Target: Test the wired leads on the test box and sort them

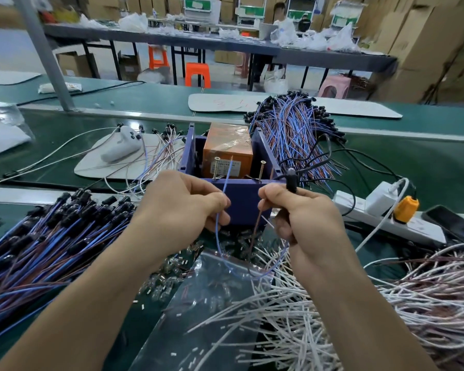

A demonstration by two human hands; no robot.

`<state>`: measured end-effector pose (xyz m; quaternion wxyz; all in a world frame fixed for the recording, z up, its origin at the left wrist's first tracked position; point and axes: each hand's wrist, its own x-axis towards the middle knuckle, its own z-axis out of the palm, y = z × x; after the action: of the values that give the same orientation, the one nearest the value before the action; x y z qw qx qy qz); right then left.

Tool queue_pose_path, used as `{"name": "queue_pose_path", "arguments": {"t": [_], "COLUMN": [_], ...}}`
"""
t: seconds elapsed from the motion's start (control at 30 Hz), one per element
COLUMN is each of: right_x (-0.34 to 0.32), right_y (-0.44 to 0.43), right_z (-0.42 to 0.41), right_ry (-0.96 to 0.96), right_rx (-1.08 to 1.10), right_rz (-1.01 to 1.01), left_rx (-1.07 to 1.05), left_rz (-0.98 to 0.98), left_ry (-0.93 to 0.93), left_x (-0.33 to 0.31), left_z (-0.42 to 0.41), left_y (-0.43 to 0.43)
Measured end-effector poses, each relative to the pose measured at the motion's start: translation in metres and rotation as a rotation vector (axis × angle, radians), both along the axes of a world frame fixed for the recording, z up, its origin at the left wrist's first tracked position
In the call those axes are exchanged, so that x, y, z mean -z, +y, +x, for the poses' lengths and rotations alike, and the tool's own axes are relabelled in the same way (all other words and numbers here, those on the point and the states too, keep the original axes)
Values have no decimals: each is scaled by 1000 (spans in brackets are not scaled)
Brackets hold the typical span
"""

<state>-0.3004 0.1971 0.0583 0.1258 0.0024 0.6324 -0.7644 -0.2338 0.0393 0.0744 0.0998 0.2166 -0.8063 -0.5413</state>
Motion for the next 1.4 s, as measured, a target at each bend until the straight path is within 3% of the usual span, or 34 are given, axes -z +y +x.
{"name": "queue_pose_path", "arguments": {"t": [0.13,0.23,0.57,1.4], "right_x": [8,15,24,26], "right_y": [-2,-6,-9,-5], "right_z": [-1,0,-2,-10], "right_ry": [-70,-81,-91,-91], "right_rx": [64,64,23,25], "right_rz": [19,41,47,-55], "left_rx": [-53,-68,-128,-142], "left_rz": [-343,-423,-483,-417], "left_ry": [-45,-78,-153,-59], "left_x": [-8,-13,-14,0], "left_z": [7,10,8,1], "left_y": [1,4,-1,4]}}
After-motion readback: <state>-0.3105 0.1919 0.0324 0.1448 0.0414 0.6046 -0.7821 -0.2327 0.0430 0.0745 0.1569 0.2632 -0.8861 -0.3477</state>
